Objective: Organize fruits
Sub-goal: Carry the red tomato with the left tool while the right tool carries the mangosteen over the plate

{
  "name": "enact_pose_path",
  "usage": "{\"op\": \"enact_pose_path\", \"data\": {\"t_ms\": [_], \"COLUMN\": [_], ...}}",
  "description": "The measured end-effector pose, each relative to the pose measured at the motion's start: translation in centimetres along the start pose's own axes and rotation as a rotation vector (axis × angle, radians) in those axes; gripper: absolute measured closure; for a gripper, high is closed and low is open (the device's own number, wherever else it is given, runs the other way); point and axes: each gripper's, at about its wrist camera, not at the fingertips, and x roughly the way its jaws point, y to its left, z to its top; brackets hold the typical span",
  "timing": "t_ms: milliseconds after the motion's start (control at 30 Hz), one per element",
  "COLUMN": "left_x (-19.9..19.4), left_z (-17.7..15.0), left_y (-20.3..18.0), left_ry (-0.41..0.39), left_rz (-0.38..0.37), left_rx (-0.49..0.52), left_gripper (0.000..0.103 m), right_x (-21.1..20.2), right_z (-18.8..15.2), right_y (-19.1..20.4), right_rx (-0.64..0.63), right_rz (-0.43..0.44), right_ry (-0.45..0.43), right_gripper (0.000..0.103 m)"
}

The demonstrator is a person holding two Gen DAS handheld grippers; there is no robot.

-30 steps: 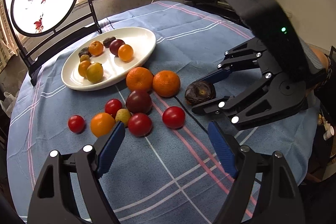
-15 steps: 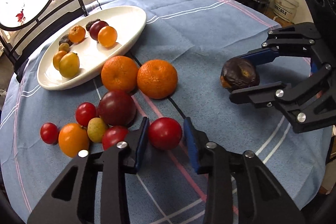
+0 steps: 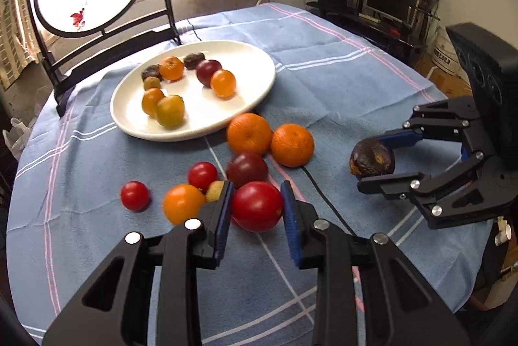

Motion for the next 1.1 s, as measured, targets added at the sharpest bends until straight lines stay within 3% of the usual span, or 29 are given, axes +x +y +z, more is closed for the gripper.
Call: {"op": "enact_pose_path", "data": {"t_ms": [133, 367, 767, 1100], "left_x": [-1.3, -1.1, 2.5, 5.1], "left_z": [1.5, 4.8, 9.6, 12.6], "left_y": [2.0, 4.9, 7.7, 11.5], "left_ry": [-0.069, -0.133, -0.144, -0.157], "left_rz": [0.124, 0.259, 0.275, 0.252], "left_rx": [-0.052, -0.110, -0.107, -0.228], "left_gripper": [0.074, 0.074, 0.074, 0.074], "right_x": [-0.4, -0.7, 0.7, 2.2], "right_z": [1.7, 5.5, 12.4, 17.5], "right_y": [0.9, 1.1, -1.9, -4.6], "right_rx": [-0.016, 0.003, 0.048, 0.119], "right_rz": [-0.005, -0.014, -0.055, -0.093], "right_ry": [-0.043, -0.143, -0.223, -0.305], "right_gripper": [0.059, 0.059, 0.059, 0.059]}}
